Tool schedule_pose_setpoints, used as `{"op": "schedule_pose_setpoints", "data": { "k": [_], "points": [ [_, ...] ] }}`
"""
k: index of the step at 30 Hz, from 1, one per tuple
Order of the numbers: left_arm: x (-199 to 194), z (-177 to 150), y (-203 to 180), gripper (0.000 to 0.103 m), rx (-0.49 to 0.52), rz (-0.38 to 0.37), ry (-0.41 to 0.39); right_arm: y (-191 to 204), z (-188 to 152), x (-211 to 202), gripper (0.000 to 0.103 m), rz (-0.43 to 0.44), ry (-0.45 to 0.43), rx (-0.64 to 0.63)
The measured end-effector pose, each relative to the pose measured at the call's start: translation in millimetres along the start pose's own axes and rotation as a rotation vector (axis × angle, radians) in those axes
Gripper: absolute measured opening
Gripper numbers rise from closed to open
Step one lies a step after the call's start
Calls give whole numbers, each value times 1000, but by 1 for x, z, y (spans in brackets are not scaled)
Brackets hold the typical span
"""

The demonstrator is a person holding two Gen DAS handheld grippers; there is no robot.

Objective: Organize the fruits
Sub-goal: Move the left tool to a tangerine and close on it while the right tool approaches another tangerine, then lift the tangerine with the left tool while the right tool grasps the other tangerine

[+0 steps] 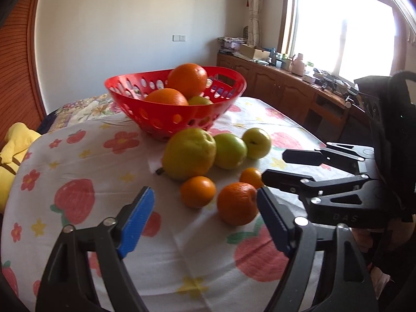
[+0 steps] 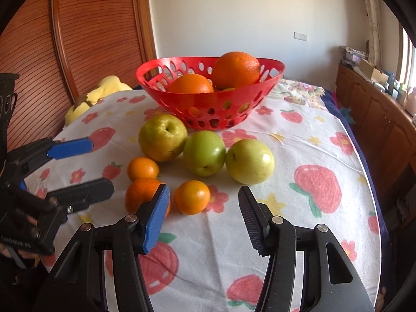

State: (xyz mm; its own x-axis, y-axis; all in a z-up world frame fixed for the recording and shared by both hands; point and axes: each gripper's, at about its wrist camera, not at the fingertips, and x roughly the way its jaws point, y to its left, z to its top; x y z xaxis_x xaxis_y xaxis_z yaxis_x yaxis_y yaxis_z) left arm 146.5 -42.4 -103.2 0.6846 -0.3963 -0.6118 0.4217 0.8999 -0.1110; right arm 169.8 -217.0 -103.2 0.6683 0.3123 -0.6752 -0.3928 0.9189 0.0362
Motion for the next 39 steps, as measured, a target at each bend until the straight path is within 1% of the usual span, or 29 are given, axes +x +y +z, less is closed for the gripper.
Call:
{"op": "schedule_pose_setpoints", "data": {
  "k": [1, 2, 3, 7, 9, 14, 15, 18, 23, 25, 26, 29, 33, 39],
  "points": [
    [2, 0, -3, 72, 1, -10, 6, -1, 0, 0, 56, -3, 1, 1],
    [4, 0, -6, 67, 2, -19, 10, -3, -1, -1, 56, -4, 1, 3],
    [6, 0, -9, 60, 7, -28, 16, -5, -2, -1, 56, -5, 0, 7],
    [13, -1, -19, 58, 24, -40, 32, -10, -4, -1, 56, -8, 0, 22],
    [17, -2, -25, 50, 43, -52, 47, -12, -5, -2, 56, -10, 1, 27],
    [27, -1, -32, 50, 63, -47, 77, -15, -5, -6, 56, -17, -1, 29],
    [28, -1, -33, 52, 63, -41, 81, -16, -6, -7, 56, -17, -2, 32],
    [37, -3, -33, 53, 64, -9, 112, -18, -6, -8, 56, -17, -4, 37],
    [43, -7, -36, 52, 81, -3, 132, -19, -6, -10, 56, -17, -3, 33],
    [43, -7, -36, 48, 84, -4, 132, -19, -7, -9, 57, -16, -2, 33],
    [43, -7, -34, 45, 80, -5, 130, -19, -7, -10, 56, -15, -1, 32],
    [39, -7, -29, 44, 62, -34, 125, -16, -7, -8, 56, -9, 5, 27],
    [27, -9, -21, 44, 52, -39, 103, -12, -8, -2, 55, 2, 18, 20],
    [9, -15, -10, 44, 41, -40, 76, -3, -5, 11, 49, 28, 51, 3]
  ]
}}
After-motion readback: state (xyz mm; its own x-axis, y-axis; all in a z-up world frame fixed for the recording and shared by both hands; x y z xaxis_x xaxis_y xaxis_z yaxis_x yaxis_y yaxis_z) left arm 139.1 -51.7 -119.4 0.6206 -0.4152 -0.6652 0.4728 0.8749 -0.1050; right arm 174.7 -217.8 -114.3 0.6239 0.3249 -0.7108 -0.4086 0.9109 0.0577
